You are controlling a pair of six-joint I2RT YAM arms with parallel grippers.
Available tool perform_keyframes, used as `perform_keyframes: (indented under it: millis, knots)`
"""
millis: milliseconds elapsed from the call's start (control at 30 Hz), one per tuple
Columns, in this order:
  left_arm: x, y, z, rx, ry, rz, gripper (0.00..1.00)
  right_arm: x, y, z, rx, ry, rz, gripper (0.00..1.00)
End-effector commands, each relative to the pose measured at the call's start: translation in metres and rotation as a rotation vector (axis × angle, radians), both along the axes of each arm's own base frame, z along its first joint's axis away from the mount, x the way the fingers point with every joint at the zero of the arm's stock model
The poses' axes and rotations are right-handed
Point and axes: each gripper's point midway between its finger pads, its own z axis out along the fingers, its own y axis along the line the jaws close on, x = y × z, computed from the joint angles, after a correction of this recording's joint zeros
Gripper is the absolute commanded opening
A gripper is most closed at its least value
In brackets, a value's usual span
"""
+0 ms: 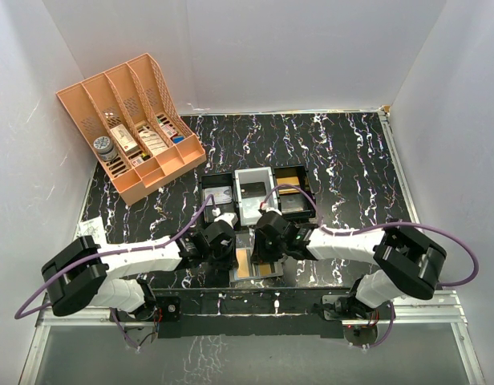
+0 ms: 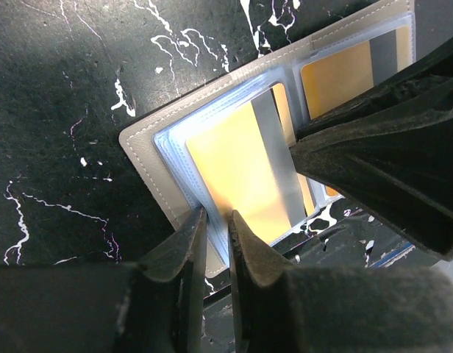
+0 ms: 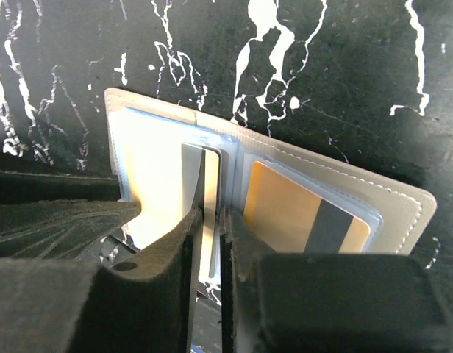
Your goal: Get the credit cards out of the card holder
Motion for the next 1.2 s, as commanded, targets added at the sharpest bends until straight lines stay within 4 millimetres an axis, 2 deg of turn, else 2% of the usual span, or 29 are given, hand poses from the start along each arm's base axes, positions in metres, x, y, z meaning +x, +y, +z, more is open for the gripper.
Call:
perform_keyframes:
  millis: [0,100,300,433,633,800,967,1067,1167]
  knots:
    - [-0.014,-0.004,-0.004,-0.015,0.043,-0.037,0.07,0.013,0.001,-0.009,-0.110,-0.094,-0.040,0.08]
    - [-0.014,0.001,-0.005,-0.005,0.039,-0.020,0.08,0.016,0.001,-0.002,-0.095,-0.112,-0.051,0.00]
    - [-0.012,0.006,-0.002,0.006,0.022,-0.005,0.11,0.020,0.000,0.011,-0.065,-0.142,-0.068,0.00]
    - [-0.010,0.003,0.004,0.001,0.012,-0.015,0.26,0.016,0.004,0.014,-0.023,-0.126,-0.050,0.00]
    - [-0.002,-0.011,0.025,-0.052,-0.021,-0.020,0.38,0.015,0.004,0.019,0.067,-0.097,-0.085,0.08]
    - [0.008,-0.009,0.038,-0.046,-0.055,0.029,0.45,0.015,0.004,0.030,0.186,-0.072,-0.092,0.14]
    - [0.013,-0.004,0.051,-0.045,-0.087,0.068,0.47,0.012,0.005,0.041,0.294,-0.045,-0.082,0.17]
    - [0.012,-0.013,0.059,-0.103,-0.087,0.048,0.45,0.014,0.003,0.043,0.320,-0.040,-0.090,0.18]
    - [0.008,-0.024,0.056,-0.138,-0.064,0.013,0.39,0.014,0.002,0.041,0.326,-0.030,-0.098,0.19]
